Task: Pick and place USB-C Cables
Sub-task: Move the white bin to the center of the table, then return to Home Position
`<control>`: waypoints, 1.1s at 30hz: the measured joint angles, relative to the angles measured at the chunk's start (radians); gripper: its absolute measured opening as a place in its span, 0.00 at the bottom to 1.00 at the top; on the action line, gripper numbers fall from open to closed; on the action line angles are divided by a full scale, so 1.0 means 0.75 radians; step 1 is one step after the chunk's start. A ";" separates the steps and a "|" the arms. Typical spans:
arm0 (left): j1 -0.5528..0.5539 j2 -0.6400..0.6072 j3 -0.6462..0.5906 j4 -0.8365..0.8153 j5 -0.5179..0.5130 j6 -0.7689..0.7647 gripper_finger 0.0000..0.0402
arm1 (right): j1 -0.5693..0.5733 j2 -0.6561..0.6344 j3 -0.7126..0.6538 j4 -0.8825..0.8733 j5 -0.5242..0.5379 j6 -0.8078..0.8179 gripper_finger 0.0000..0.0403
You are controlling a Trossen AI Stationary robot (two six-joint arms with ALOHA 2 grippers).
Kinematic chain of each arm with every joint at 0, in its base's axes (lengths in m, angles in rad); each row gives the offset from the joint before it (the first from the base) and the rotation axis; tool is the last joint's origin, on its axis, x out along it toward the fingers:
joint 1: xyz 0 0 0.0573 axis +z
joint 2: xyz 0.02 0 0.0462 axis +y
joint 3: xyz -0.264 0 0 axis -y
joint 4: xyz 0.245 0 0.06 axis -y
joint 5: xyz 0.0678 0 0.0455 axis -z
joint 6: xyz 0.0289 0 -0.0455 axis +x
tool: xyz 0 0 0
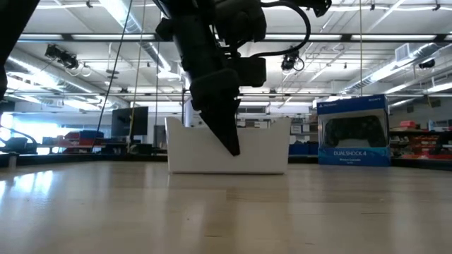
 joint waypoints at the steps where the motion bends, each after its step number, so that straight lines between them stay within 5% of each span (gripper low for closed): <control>1: 0.000 0.000 0.000 0.001 0.001 -0.010 0.07 | 0.000 0.000 0.000 0.000 0.000 0.000 0.42; 12: -0.001 -0.016 0.028 -0.043 0.002 -0.021 0.27 | 0.000 0.001 0.000 -0.002 -0.001 0.000 0.42; 23: 0.011 -0.146 0.208 -0.205 0.000 0.146 0.31 | 0.001 0.000 0.001 -0.002 0.000 0.022 0.42; 33: 0.065 -0.520 -0.099 -0.166 -0.118 0.105 0.31 | 0.042 -0.056 0.000 -0.077 0.104 0.070 0.42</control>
